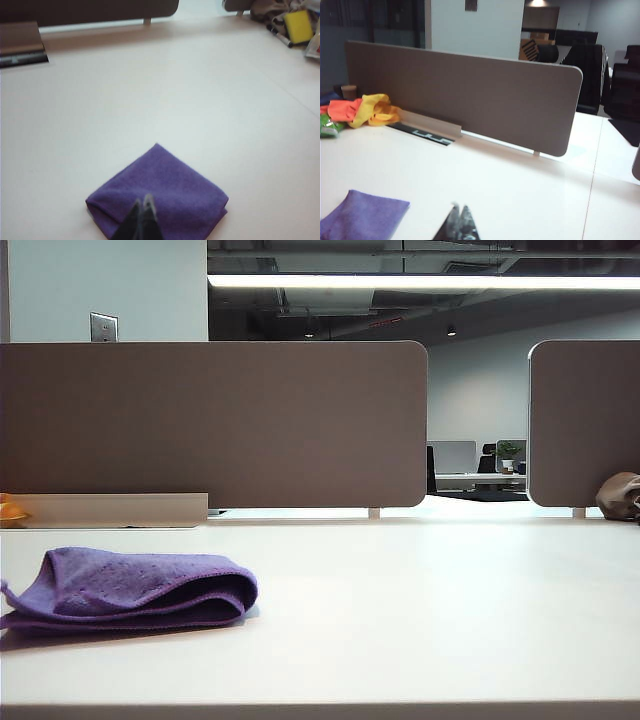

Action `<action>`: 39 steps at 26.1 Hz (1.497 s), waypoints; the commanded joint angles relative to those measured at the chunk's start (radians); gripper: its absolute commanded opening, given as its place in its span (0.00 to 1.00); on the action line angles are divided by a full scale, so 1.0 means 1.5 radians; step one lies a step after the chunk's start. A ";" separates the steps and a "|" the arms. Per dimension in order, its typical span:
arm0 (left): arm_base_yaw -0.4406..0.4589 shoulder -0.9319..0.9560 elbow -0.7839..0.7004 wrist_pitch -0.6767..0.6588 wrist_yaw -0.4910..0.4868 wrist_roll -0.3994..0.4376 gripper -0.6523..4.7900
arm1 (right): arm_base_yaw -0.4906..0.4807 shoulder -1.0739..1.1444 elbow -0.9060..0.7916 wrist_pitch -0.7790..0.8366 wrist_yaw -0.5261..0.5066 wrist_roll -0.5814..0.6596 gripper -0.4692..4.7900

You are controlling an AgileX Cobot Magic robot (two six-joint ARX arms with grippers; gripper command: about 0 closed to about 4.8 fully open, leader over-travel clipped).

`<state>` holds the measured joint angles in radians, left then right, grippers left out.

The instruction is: Fold the bottom of the cloth upward, then fold it vertically to form a square shape.

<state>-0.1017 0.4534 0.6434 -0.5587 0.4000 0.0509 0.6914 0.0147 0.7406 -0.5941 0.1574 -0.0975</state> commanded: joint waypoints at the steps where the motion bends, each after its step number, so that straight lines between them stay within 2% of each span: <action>1: 0.001 -0.001 -0.032 0.041 0.000 -0.002 0.11 | 0.000 -0.007 -0.010 -0.010 0.001 0.017 0.07; 12: 0.001 0.000 -0.144 0.170 -0.014 -0.005 0.11 | 0.002 -0.007 -0.102 0.017 -0.002 0.034 0.07; 16: 0.001 -0.001 -0.188 0.213 -0.014 -0.020 0.11 | 0.001 -0.007 -0.167 0.076 -0.020 0.071 0.07; 21: 0.001 0.000 -0.251 0.301 -0.015 -0.062 0.11 | 0.002 -0.007 -0.306 0.223 -0.107 0.088 0.07; 29: 0.001 -0.001 -0.299 0.336 -0.032 -0.062 0.11 | 0.002 -0.008 -0.404 0.298 -0.107 0.088 0.07; 34: 0.001 0.000 -0.320 0.344 -0.045 -0.062 0.11 | 0.002 -0.008 -0.430 0.302 -0.107 0.088 0.07; 39: 0.001 0.000 -0.324 0.344 -0.100 -0.062 0.11 | 0.001 -0.008 -0.456 0.304 -0.103 0.087 0.07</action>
<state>-0.1017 0.4534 0.1574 -0.0628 0.2832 -0.0422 0.6930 0.0032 0.0616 -0.1543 -0.0002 0.0330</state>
